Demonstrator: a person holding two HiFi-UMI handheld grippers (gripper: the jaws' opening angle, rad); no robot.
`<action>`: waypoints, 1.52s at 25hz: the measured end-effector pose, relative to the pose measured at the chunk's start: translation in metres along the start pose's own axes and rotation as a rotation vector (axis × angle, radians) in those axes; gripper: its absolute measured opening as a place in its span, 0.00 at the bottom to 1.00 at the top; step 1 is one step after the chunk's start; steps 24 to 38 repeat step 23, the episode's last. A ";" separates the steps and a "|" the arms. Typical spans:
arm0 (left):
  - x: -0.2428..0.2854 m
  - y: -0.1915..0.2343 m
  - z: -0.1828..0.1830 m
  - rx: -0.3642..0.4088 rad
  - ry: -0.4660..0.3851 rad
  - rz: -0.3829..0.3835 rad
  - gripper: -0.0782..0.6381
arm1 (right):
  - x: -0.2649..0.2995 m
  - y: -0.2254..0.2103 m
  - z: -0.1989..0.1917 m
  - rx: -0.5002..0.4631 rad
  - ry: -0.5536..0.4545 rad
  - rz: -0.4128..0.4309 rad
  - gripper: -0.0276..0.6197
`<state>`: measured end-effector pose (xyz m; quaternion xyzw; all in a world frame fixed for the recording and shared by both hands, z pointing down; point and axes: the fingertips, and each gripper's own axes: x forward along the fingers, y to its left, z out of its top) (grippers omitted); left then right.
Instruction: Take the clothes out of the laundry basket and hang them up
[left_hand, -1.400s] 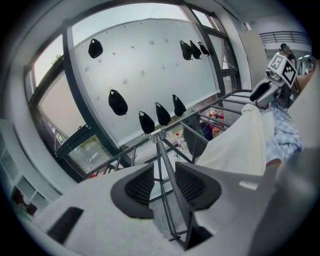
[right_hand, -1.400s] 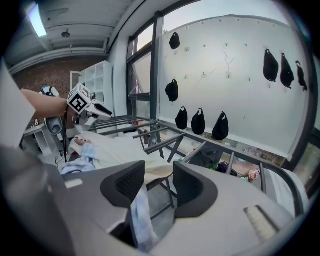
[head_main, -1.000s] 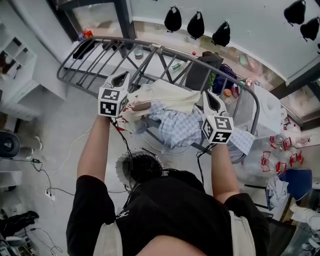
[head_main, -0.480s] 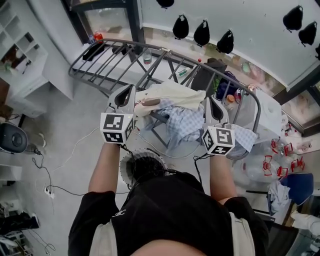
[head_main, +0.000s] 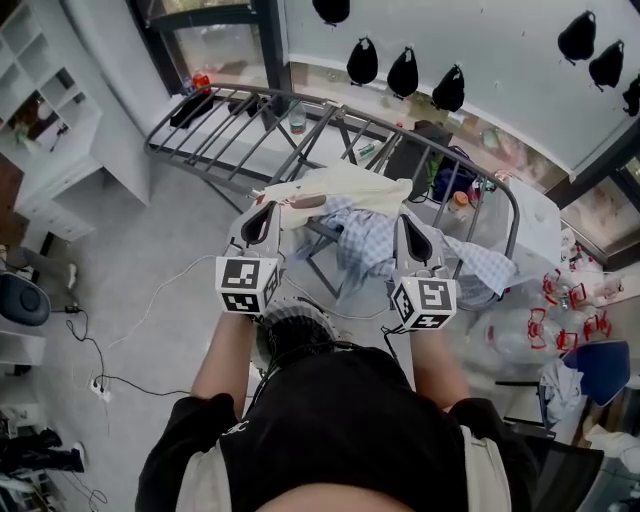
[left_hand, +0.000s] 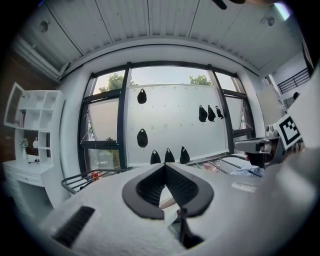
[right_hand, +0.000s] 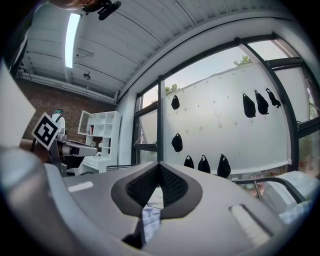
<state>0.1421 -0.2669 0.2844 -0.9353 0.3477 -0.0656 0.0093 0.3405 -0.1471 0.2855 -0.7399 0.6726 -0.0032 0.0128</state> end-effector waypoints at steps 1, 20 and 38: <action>-0.002 0.001 -0.001 0.002 0.001 0.006 0.12 | -0.001 0.003 0.000 -0.006 0.003 0.006 0.06; -0.014 -0.014 -0.014 0.025 0.031 0.009 0.12 | -0.012 0.002 -0.007 -0.005 0.032 0.011 0.06; -0.015 -0.016 -0.014 0.023 0.033 0.007 0.12 | -0.013 -0.002 -0.008 0.002 0.043 0.001 0.06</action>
